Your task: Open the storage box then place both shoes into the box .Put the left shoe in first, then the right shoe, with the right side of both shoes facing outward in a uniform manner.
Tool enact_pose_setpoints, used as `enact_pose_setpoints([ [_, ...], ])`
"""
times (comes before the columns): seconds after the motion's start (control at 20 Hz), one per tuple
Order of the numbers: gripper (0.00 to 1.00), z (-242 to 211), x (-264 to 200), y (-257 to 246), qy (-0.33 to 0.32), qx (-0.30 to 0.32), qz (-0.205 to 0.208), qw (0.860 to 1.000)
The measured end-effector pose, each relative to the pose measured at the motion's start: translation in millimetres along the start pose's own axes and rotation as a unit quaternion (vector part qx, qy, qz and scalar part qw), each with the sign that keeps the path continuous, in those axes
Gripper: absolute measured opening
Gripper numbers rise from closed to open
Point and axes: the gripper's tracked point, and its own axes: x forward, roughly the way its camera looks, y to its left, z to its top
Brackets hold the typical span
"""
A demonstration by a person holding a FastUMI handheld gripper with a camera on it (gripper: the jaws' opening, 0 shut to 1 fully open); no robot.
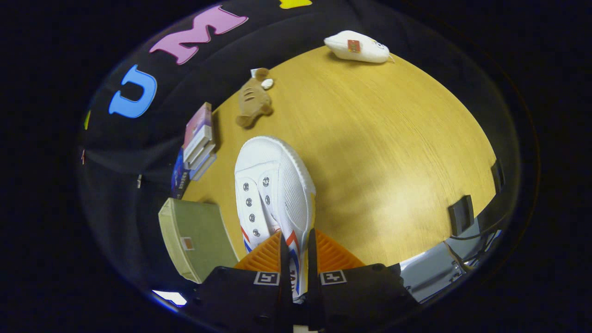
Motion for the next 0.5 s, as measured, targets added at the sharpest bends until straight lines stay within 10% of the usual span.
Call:
enact_pose_setpoints([
  [0.5, 0.17, -53, -4, 207, 0.038, -0.067, 0.088, 0.993],
])
